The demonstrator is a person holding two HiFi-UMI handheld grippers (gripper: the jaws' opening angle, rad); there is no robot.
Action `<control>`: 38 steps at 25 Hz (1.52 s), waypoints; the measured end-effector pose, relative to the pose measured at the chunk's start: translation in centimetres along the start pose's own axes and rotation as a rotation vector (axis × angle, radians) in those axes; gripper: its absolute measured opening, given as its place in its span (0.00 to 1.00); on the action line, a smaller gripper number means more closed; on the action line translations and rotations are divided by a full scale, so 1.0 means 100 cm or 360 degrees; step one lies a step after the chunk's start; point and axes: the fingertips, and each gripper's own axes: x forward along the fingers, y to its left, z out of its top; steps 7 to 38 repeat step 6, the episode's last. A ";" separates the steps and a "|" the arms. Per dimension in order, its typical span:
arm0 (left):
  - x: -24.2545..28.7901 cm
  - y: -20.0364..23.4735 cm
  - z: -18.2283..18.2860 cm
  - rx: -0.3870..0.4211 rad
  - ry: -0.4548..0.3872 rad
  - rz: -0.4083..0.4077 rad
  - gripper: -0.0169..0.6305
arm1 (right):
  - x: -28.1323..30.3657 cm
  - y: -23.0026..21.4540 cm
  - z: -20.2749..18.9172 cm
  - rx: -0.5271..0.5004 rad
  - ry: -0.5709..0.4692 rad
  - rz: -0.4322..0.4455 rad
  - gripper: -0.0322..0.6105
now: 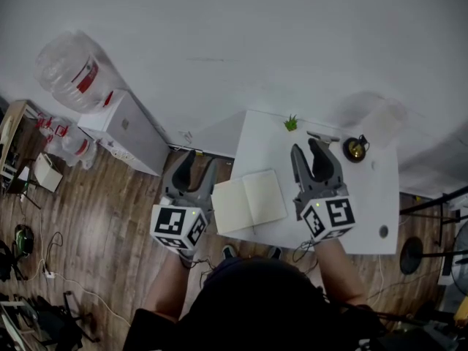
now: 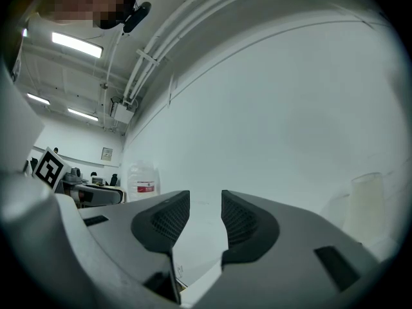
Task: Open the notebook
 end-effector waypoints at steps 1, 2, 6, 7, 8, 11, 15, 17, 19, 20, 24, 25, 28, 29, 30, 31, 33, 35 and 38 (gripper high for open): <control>0.001 0.001 0.000 -0.0002 0.0000 -0.0005 0.33 | 0.001 0.000 0.000 0.0000 0.0001 -0.0005 0.27; 0.001 0.003 0.000 -0.0003 0.0001 -0.0009 0.33 | 0.002 0.001 -0.001 -0.0001 0.0003 -0.0010 0.27; 0.002 0.009 -0.002 -0.0008 0.0012 -0.0022 0.33 | 0.005 0.005 -0.004 0.0001 0.0016 -0.0025 0.26; 0.002 0.009 -0.002 -0.0008 0.0012 -0.0022 0.33 | 0.005 0.005 -0.004 0.0001 0.0016 -0.0025 0.26; 0.002 0.009 -0.002 -0.0008 0.0012 -0.0022 0.33 | 0.005 0.005 -0.004 0.0001 0.0016 -0.0025 0.26; 0.002 0.009 -0.002 -0.0008 0.0012 -0.0022 0.33 | 0.005 0.005 -0.004 0.0001 0.0016 -0.0025 0.26; 0.002 0.009 -0.002 -0.0008 0.0012 -0.0022 0.33 | 0.005 0.005 -0.004 0.0001 0.0016 -0.0025 0.26; 0.002 0.009 -0.002 -0.0008 0.0012 -0.0022 0.33 | 0.005 0.005 -0.004 0.0001 0.0016 -0.0025 0.26; 0.002 0.009 -0.002 -0.0008 0.0012 -0.0022 0.33 | 0.005 0.005 -0.004 0.0001 0.0016 -0.0025 0.26; 0.002 0.009 -0.002 -0.0008 0.0012 -0.0022 0.33 | 0.005 0.005 -0.004 0.0001 0.0016 -0.0025 0.26; 0.002 0.009 -0.002 -0.0008 0.0012 -0.0022 0.33 | 0.005 0.005 -0.004 0.0001 0.0016 -0.0025 0.26; 0.002 0.009 -0.002 -0.0008 0.0012 -0.0022 0.33 | 0.005 0.005 -0.004 0.0001 0.0016 -0.0025 0.26; 0.002 0.009 -0.002 -0.0008 0.0012 -0.0022 0.33 | 0.005 0.005 -0.004 0.0001 0.0016 -0.0025 0.26; 0.002 0.009 -0.002 -0.0008 0.0012 -0.0022 0.33 | 0.005 0.005 -0.004 0.0001 0.0016 -0.0025 0.26; 0.002 0.009 -0.002 -0.0008 0.0012 -0.0022 0.33 | 0.005 0.005 -0.004 0.0001 0.0016 -0.0025 0.26; 0.002 0.009 -0.002 -0.0008 0.0012 -0.0022 0.33 | 0.005 0.005 -0.004 0.0001 0.0016 -0.0025 0.26; 0.002 0.009 -0.002 -0.0008 0.0012 -0.0022 0.33 | 0.005 0.005 -0.004 0.0001 0.0016 -0.0025 0.26; 0.002 0.009 -0.002 -0.0008 0.0012 -0.0022 0.33 | 0.005 0.005 -0.004 0.0001 0.0016 -0.0025 0.26; 0.002 0.009 -0.002 -0.0008 0.0012 -0.0022 0.33 | 0.005 0.005 -0.004 0.0001 0.0016 -0.0025 0.26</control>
